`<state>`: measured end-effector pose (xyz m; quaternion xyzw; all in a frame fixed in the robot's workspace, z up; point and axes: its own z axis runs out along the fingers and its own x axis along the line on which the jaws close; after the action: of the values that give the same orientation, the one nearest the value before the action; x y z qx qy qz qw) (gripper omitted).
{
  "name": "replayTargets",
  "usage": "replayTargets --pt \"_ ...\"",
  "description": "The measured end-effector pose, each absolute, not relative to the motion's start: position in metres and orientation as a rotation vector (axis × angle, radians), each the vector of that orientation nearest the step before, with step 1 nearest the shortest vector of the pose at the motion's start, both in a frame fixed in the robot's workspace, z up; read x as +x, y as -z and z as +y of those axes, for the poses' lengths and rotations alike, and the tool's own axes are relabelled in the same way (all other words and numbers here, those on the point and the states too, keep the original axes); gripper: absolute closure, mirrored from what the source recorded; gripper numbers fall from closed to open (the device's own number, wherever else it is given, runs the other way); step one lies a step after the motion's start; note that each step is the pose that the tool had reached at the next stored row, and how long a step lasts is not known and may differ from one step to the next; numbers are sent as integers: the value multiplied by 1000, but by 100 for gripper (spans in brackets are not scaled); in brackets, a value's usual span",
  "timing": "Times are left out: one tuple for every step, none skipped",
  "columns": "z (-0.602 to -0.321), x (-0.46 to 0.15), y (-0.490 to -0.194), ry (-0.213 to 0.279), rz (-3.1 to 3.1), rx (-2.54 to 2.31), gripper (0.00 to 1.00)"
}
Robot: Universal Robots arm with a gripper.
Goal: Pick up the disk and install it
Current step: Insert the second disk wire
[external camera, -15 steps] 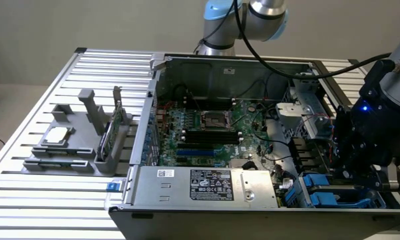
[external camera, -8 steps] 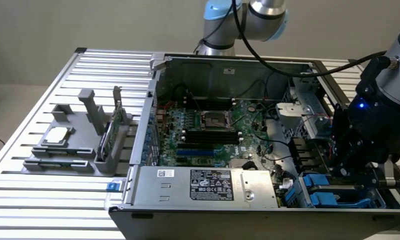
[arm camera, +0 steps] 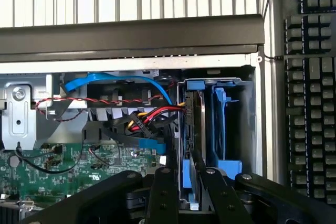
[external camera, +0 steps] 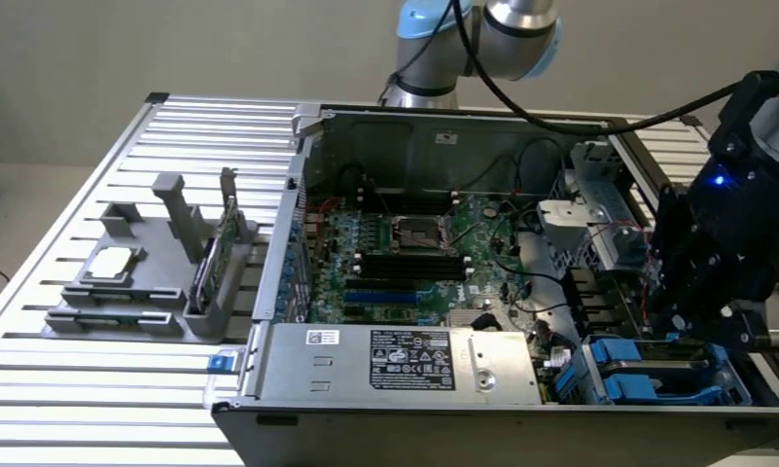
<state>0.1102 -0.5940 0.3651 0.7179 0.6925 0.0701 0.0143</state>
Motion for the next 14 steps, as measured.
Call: replayTargets --pt "-594 110 -369 -218 2156 2235 75" --pt "-594 110 -372 -219 2156 2235 75" --pt "-594 110 -375 -218 2156 2235 75" --pt "-593 110 -378 -218 2156 2235 75" --pt "-592 110 -380 -218 2156 2235 75" --pt "-590 110 -382 -219 2156 2235 75" --pt "-589 110 -383 -218 2156 2235 75" --pt "-587 110 -383 -218 2156 2235 75" --pt "-585 110 -383 -218 2156 2235 75" --pt "-583 110 -383 -218 2156 2235 75" --pt "-582 110 -383 -217 2156 2235 75" --pt "-581 110 -383 -216 2155 2234 75" --pt "-580 110 -382 -215 2155 2233 75" --pt "-580 110 -382 -213 2154 2232 75"
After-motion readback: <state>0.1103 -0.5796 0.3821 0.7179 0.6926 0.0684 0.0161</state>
